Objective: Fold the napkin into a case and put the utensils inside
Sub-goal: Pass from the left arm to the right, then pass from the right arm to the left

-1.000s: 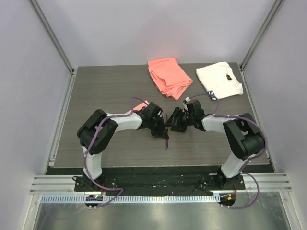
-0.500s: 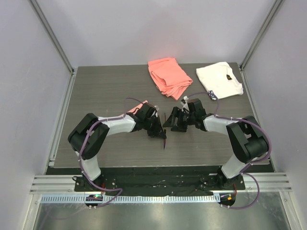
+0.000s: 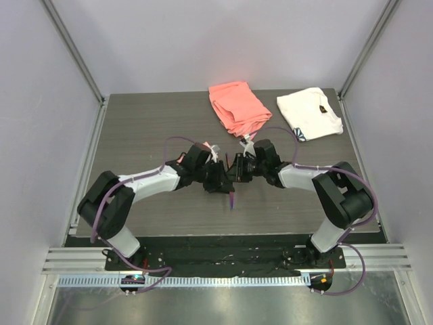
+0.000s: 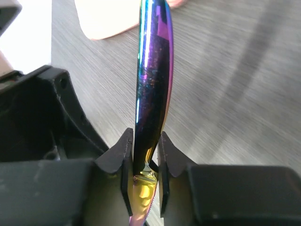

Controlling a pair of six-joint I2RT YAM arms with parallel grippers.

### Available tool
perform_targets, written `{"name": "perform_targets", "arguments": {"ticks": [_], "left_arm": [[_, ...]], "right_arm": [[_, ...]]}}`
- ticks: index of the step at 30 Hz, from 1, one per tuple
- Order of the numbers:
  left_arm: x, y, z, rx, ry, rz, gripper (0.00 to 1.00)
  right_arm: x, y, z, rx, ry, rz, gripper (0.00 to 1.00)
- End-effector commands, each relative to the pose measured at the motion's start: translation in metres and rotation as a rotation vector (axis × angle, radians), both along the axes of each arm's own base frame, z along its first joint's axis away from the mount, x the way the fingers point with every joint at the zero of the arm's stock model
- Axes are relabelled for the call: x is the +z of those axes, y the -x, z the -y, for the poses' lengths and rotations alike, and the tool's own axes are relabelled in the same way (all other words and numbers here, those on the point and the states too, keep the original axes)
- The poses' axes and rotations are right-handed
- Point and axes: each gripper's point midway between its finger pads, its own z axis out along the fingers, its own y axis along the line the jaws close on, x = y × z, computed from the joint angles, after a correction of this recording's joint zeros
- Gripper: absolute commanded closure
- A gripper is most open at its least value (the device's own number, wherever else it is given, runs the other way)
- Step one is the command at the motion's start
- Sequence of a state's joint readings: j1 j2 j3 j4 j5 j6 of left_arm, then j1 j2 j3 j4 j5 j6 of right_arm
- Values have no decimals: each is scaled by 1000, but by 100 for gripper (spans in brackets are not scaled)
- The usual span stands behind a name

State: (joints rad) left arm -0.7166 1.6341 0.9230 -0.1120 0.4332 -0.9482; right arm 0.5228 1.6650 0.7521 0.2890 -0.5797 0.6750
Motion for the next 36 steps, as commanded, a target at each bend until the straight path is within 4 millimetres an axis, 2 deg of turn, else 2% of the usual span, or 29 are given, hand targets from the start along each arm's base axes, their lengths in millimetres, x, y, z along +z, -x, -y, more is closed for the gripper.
{"name": "perform_targets", "arguments": {"ticks": [1,2,3,4,5,6,7,9,10,13,15,16,22,24,27,31,36], "left_arm": [[63,2,-16,-9,121,159,12],[63,7,-30,5,81,148,9],[75,-1,-47,24,83,187,9],[97,-1,-58,39,116,229,10],[108,0,-69,46,136,233,14],[117,-13,-91,105,142,222,19],[128,-6,-97,81,188,193,19],[137,-13,-115,102,227,132,18],[146,-7,-111,37,304,78,18],[154,-6,-112,-17,385,41,21],[150,-6,-110,-40,394,18,25],[151,-5,-109,-58,409,15,25],[146,-10,-105,-74,430,-25,21],[145,-8,-103,-74,421,-9,20],[133,1,-94,-94,401,-42,18],[115,8,-84,-121,375,-85,23],[109,8,-73,-141,355,-90,29]], "right_arm": [[34,-20,-13,212,55,364,99],[40,-22,-10,244,102,386,99],[42,-24,-6,268,145,417,99],[45,-28,-4,302,187,475,99],[44,-26,4,373,264,518,99],[46,-30,9,391,313,553,99],[49,-33,12,414,343,580,99],[59,-28,15,540,388,693,98],[63,-26,15,578,399,737,97],[71,-15,19,701,451,901,96],[72,-5,15,818,486,992,99],[68,-3,20,849,535,982,99],[74,20,9,1034,570,1094,99],[77,16,10,1025,596,1107,99],[84,18,4,1051,596,1145,99],[94,22,-4,1069,596,1202,99],[102,29,-13,1091,586,1255,99]]}}
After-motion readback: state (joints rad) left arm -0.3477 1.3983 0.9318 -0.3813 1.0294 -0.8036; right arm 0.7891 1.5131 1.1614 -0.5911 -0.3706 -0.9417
